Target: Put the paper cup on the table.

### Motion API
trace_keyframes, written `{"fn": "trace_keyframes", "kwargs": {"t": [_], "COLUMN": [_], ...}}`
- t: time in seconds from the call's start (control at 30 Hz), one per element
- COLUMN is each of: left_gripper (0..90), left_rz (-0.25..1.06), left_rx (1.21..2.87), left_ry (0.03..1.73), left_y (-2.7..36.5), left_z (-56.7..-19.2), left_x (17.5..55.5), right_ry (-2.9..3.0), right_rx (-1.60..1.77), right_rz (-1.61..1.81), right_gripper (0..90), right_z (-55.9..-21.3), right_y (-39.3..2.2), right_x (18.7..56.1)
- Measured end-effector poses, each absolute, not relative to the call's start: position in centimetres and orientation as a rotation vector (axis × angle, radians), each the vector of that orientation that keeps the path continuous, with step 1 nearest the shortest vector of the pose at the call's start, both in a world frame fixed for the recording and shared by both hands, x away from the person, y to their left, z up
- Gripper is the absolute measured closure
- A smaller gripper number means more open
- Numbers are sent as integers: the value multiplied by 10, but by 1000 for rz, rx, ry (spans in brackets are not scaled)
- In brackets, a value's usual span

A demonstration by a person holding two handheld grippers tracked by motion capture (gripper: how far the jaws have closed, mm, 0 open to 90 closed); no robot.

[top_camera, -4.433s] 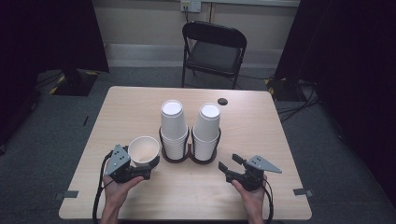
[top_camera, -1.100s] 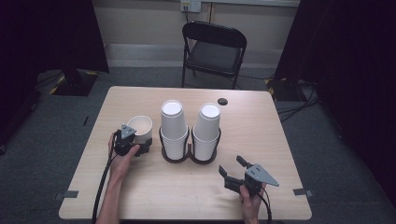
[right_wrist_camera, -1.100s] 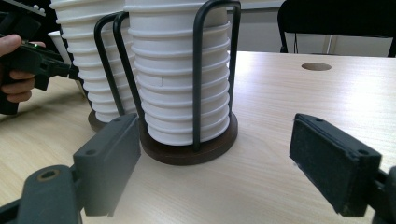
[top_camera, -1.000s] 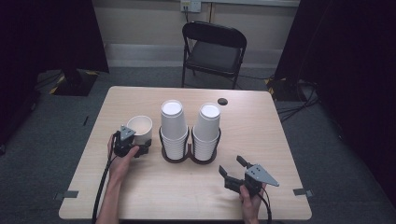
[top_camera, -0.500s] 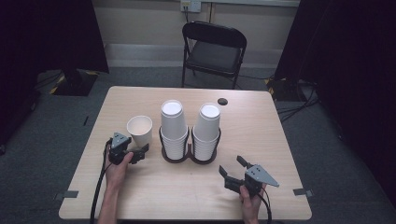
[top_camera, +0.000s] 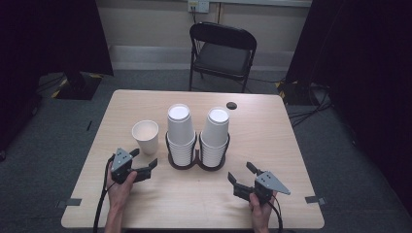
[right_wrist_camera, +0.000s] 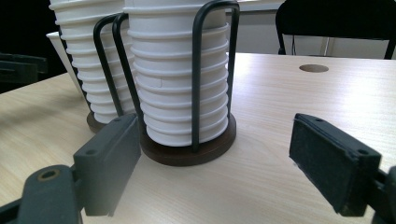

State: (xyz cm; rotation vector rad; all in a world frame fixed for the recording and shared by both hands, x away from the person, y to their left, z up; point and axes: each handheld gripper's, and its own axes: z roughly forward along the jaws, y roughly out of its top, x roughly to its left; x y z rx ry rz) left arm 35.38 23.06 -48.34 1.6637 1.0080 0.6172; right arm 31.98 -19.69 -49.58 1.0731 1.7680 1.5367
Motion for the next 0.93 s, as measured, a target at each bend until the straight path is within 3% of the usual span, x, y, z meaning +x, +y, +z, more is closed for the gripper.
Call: {"fn": "trace_keyframes", "kwargs": {"t": [0.37, 0.47, 0.7, 0.93], "left_gripper": [154, 155, 154, 154], "left_rz": [564, 607, 581, 640], "left_rx": [1605, 1618, 1624, 1620], "left_ry": [977, 959, 946, 925], "left_y": [203, 193, 180, 176], "left_z": [-482, -481, -494, -496], "left_x": [313, 303, 295, 294], "right_ry": [1772, 1778, 1783, 1808], "right_rx": [1075, 1080, 1091, 1122], "right_rz": [1524, 1514, 1505, 1447], "right_gripper": [158, 158, 158, 158], "right_z": [-496, -495, -495, -495], "right_y": [-196, -195, -195, -192], "right_x": [320, 320, 321, 324]}}
